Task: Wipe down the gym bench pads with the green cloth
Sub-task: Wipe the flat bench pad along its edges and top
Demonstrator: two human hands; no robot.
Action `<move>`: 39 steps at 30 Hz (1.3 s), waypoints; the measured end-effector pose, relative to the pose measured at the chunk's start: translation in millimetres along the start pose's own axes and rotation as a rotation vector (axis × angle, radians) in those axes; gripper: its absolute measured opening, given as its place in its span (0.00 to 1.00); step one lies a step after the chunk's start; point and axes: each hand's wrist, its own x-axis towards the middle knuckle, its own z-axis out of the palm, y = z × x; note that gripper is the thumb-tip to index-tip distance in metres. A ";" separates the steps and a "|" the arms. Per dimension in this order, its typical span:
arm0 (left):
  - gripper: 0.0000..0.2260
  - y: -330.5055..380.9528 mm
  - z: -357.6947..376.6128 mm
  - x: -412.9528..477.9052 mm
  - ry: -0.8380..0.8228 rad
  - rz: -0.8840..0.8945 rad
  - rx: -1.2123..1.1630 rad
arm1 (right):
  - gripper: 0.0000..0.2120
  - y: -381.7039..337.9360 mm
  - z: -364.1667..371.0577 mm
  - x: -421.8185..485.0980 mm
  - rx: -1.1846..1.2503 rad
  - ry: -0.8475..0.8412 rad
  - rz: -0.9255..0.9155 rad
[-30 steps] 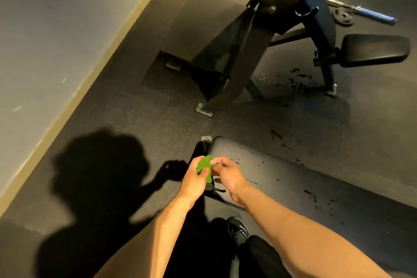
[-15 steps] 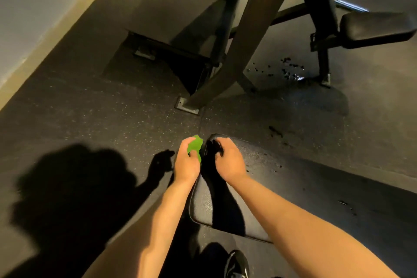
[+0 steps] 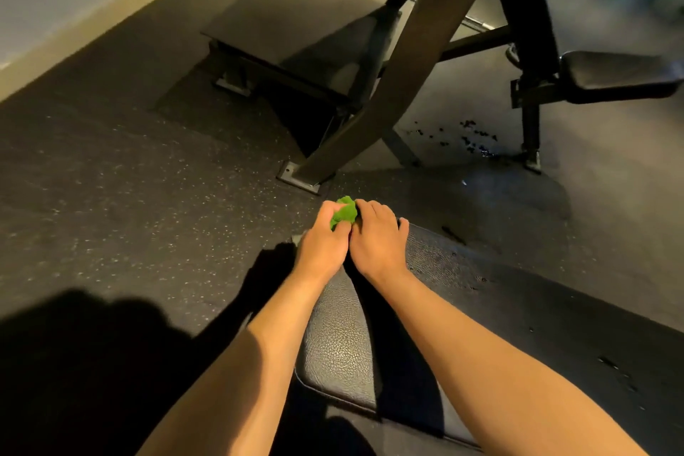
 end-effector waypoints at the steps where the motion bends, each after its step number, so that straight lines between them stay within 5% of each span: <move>1: 0.07 -1.7 -1.6 -1.8 0.004 0.012 0.019 | 0.18 1.0 -0.8 -0.3 -0.006 0.000 -0.015; 10: 0.05 -10.1 -14.5 -48.4 0.042 -0.010 0.127 | 0.24 8.5 -10.7 -13.5 -0.011 -0.092 -0.050; 19: 0.15 2.1 -9.0 -7.0 -0.027 0.051 0.046 | 0.21 19.4 3.1 -28.9 -0.053 0.077 -0.084; 31: 0.09 -4.3 -12.8 -54.3 0.021 -0.003 0.191 | 0.22 11.3 -11.7 -47.7 -0.100 -0.077 -0.045; 39: 0.05 -11.5 -16.7 -103.7 0.089 0.007 0.297 | 0.20 2.8 -18.6 -100.5 -0.090 -0.041 -0.185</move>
